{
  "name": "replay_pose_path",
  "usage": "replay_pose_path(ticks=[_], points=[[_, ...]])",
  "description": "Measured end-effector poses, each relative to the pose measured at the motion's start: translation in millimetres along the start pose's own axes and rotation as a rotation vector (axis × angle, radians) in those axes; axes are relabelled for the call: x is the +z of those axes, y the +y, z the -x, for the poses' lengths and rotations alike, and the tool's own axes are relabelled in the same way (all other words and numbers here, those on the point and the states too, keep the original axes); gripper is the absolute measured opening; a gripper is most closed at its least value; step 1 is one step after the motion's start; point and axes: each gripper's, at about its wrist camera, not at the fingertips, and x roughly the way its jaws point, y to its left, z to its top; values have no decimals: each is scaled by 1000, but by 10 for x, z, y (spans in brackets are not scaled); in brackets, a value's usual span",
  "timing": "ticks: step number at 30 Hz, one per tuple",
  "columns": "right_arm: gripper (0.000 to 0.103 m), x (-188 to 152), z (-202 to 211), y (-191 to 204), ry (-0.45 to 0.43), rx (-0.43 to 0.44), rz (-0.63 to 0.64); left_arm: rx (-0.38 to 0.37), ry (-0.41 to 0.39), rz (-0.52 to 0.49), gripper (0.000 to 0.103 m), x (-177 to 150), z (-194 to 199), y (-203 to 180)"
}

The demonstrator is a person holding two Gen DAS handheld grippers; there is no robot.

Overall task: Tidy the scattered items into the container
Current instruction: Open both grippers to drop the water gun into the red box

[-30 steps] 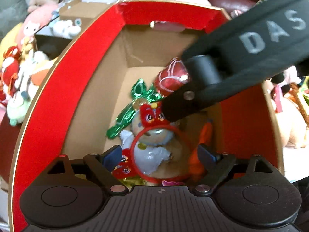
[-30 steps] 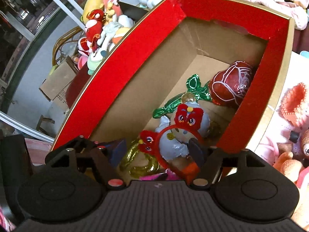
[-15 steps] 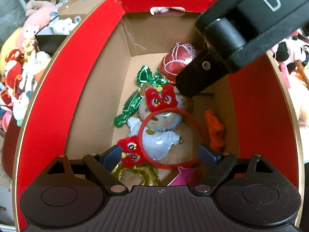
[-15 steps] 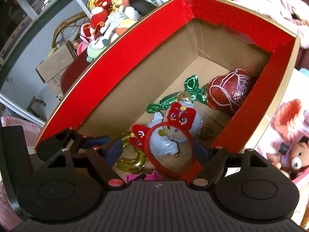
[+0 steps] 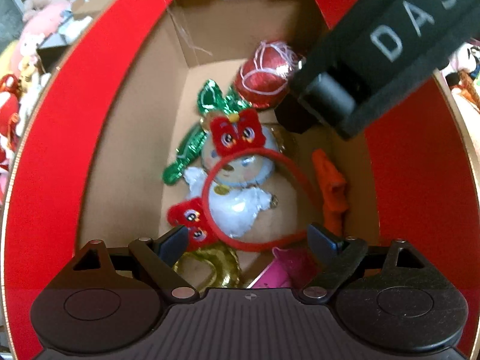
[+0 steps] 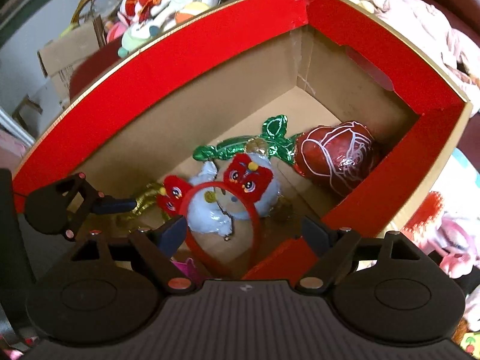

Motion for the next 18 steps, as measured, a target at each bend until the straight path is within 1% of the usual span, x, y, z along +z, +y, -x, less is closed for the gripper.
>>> replay_pose_path(ticks=[4,6,10,14,18], points=[[89,-5,-70,69,31,-41,87,-4,30,3,93,7,-60,0],[91,4,-116,87,56,-56,127,-1,50,5,93,6,-92,-4],[92,5,-207,100,83,-93,185,-9,82,7,93,5,-143,-16],[96,-14,-284,124,87,-132,235,-9,117,12,93,0,-206,-18],[98,-38,-328,147,87,-148,276,4,135,6,93,-3,-237,-25]])
